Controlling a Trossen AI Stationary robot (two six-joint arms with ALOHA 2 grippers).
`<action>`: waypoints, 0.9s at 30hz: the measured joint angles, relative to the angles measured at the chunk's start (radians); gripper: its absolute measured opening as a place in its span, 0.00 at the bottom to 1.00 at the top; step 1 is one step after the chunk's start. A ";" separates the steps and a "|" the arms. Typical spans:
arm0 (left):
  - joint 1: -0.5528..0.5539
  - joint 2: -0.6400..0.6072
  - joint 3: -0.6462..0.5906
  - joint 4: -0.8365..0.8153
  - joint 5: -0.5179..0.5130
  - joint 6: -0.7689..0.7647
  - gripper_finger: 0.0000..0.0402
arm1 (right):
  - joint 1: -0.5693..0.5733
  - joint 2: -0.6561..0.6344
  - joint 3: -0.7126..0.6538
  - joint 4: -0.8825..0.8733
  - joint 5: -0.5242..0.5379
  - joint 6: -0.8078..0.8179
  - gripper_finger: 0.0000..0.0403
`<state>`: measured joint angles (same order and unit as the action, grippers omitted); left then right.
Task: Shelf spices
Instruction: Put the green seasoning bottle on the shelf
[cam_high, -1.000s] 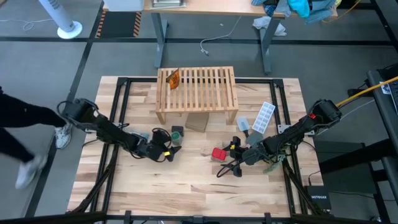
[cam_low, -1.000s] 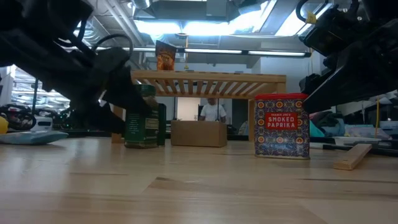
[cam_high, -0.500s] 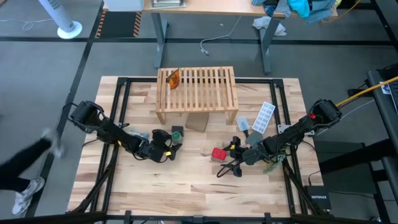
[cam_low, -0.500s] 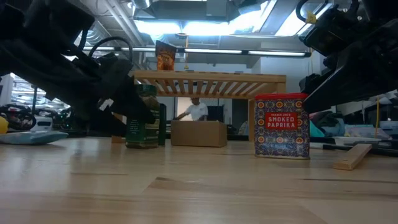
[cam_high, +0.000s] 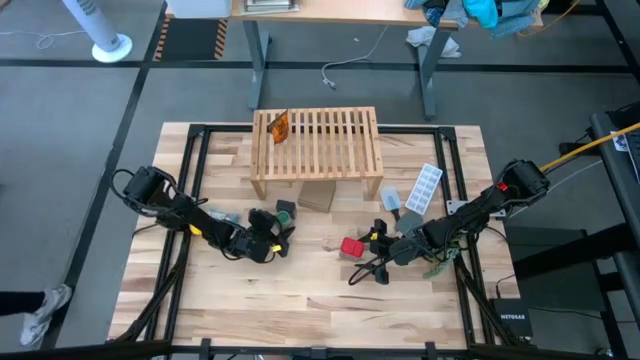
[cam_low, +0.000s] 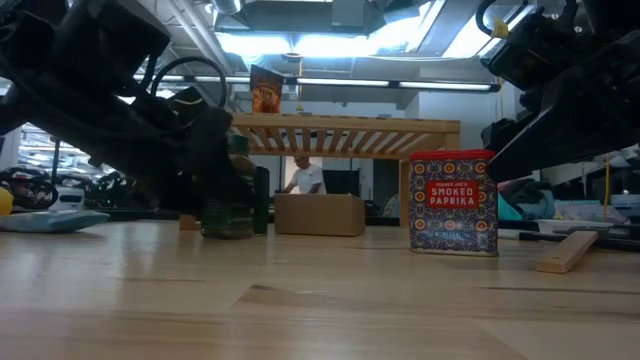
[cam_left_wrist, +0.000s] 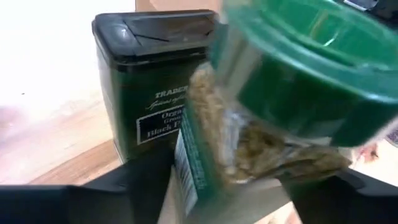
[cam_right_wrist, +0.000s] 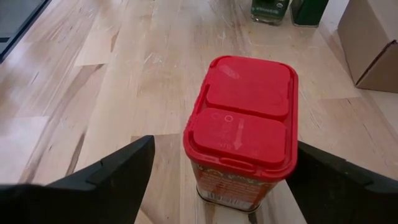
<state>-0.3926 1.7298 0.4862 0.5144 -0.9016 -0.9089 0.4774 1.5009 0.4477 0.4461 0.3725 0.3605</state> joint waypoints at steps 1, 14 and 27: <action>-0.004 0.000 0.000 -0.001 0.002 -0.004 0.62 | 0.000 0.000 0.000 0.000 0.000 0.000 0.85; -0.106 -0.013 0.018 -0.001 0.097 0.063 0.46 | 0.000 0.000 0.000 -0.001 0.000 0.000 0.85; -0.054 -0.205 0.188 -0.029 0.221 0.585 0.46 | 0.000 0.000 0.000 -0.001 0.000 0.000 0.85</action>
<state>-0.4465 1.5249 0.6742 0.4851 -0.6805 -0.3235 0.4773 1.5009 0.4477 0.4454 0.3729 0.3603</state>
